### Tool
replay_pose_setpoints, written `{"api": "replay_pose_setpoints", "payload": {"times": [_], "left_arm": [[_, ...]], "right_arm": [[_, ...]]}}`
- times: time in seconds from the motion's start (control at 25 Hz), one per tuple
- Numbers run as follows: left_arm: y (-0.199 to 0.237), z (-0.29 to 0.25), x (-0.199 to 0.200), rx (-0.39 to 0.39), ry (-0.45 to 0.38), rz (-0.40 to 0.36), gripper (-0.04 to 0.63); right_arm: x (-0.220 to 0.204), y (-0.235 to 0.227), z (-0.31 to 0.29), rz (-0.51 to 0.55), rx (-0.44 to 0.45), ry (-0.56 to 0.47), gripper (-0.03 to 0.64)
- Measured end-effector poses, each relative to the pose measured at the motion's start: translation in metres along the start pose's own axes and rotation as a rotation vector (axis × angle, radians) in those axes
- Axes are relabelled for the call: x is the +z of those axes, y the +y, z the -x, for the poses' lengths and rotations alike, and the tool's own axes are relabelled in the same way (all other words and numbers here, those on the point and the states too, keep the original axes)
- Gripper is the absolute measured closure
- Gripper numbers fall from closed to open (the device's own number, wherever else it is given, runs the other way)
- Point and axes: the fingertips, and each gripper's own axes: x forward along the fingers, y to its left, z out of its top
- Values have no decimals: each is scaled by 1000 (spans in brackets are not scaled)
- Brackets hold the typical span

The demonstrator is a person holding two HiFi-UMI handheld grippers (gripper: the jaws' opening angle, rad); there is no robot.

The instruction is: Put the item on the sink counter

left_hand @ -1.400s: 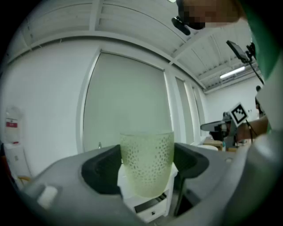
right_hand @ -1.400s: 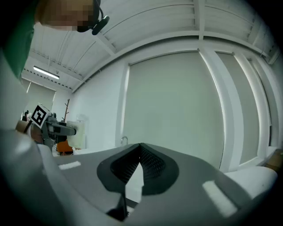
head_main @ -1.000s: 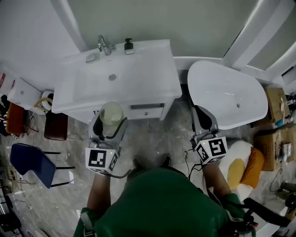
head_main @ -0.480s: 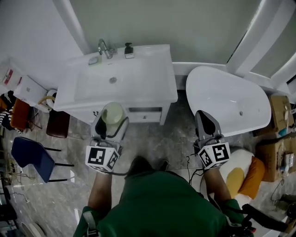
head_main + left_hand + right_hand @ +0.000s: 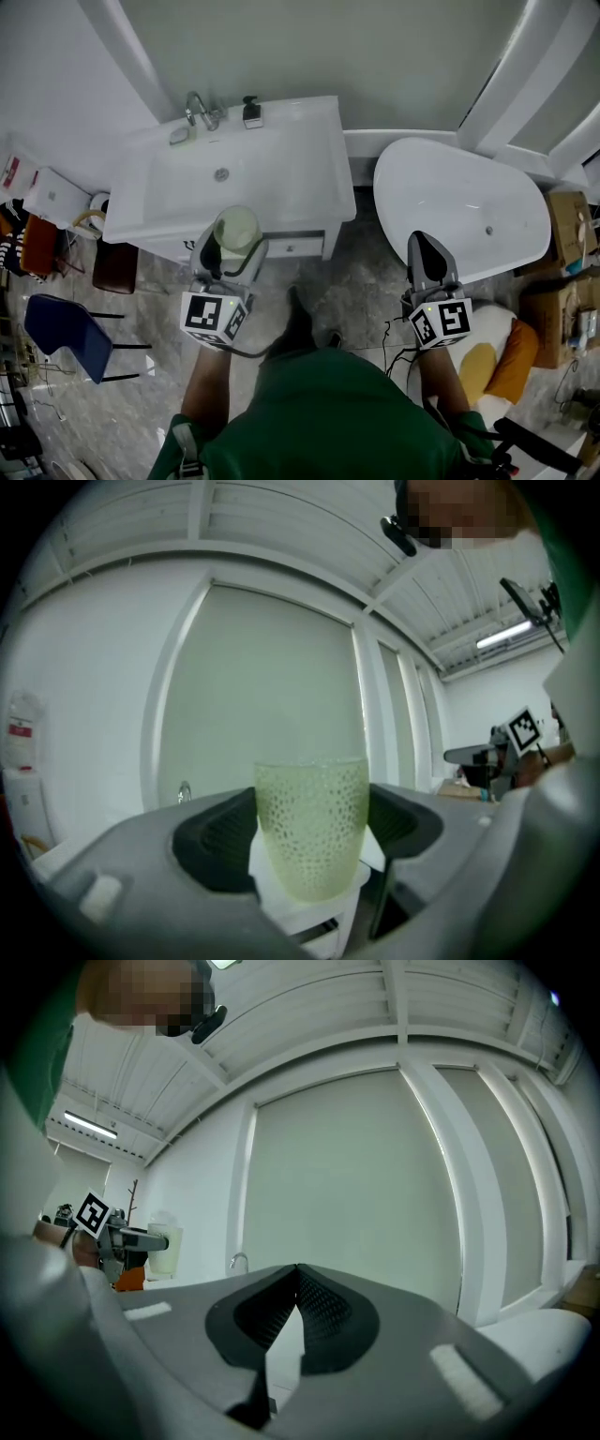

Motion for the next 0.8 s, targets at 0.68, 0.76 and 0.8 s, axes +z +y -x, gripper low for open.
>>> {"api": "replay_pose_setpoints", "payload": {"times": [0.68,0.76,0.8], "left_arm": [[142,-165,-3,-111,-24,45,233],[154,-176,-10,-117,-13,47,234],[159,-182,-14,-120,-7,51,233]], "right_arm": [[6,-24,-196,-2,-116,62,620],[4,-19,-213,24,-114,73,620],[4,-17,-220,44,-110,79,620]]}}
